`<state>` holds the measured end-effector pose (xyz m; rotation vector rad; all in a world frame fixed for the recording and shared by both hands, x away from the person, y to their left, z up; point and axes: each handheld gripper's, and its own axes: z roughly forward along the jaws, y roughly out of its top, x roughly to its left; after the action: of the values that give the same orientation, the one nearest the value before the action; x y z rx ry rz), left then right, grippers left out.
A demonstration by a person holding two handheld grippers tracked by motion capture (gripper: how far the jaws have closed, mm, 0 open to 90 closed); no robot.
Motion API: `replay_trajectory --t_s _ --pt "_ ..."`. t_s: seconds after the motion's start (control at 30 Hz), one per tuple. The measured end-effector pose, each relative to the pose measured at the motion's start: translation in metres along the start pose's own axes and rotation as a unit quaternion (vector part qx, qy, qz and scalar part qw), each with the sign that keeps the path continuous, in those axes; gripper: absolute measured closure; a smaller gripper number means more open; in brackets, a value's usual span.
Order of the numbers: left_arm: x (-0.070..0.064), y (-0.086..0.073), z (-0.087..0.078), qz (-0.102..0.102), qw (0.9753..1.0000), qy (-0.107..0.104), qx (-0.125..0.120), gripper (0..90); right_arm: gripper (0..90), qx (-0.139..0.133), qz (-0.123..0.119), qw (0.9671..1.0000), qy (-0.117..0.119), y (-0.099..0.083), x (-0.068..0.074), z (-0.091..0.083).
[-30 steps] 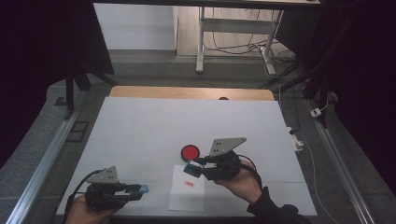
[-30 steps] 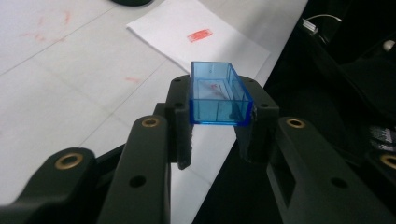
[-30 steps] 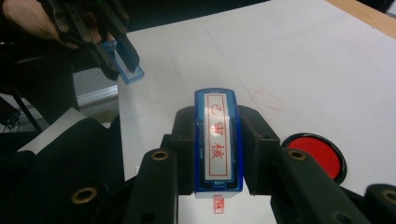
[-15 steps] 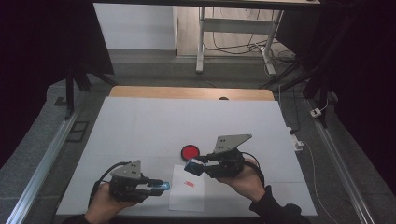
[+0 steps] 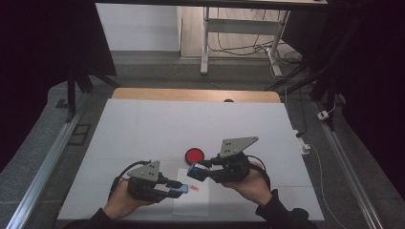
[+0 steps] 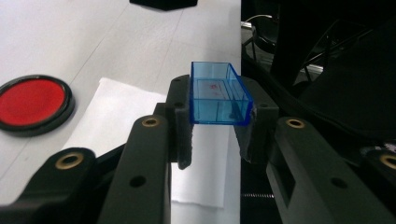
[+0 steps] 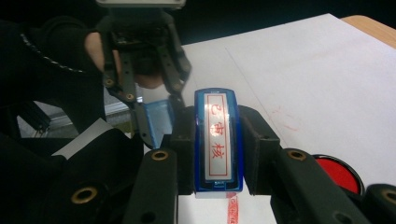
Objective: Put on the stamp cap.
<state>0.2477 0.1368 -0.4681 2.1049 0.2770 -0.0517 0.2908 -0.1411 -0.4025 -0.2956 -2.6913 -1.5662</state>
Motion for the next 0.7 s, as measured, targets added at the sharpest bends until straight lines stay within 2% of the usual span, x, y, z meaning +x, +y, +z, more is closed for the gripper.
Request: replay_trajectory --t_s 0.17,0.27,0.43,0.57,0.7 --pt "0.008 0.006 0.007 0.007 0.9998 -0.015 -0.005 68.3 70.7 -0.002 -0.006 0.9999 0.012 0.0 0.001 0.0" --pt "0.013 0.01 0.012 0.009 0.9994 -0.032 -0.007 68.3 70.7 -0.006 -0.006 0.9998 0.019 0.0 0.002 0.001" --pt "0.021 0.014 0.02 0.015 0.9985 -0.052 0.002 68.3 70.7 -0.003 -0.008 0.9995 0.029 0.001 0.004 0.002" --pt "0.026 0.015 0.022 0.005 0.9978 -0.066 -0.006 68.4 70.7 0.0 -0.011 0.9992 0.038 0.0 0.005 0.004" --pt "0.029 0.015 0.022 0.006 0.9968 -0.079 -0.011 68.4 70.7 0.002 -0.013 0.999 0.043 0.0 0.007 0.006"
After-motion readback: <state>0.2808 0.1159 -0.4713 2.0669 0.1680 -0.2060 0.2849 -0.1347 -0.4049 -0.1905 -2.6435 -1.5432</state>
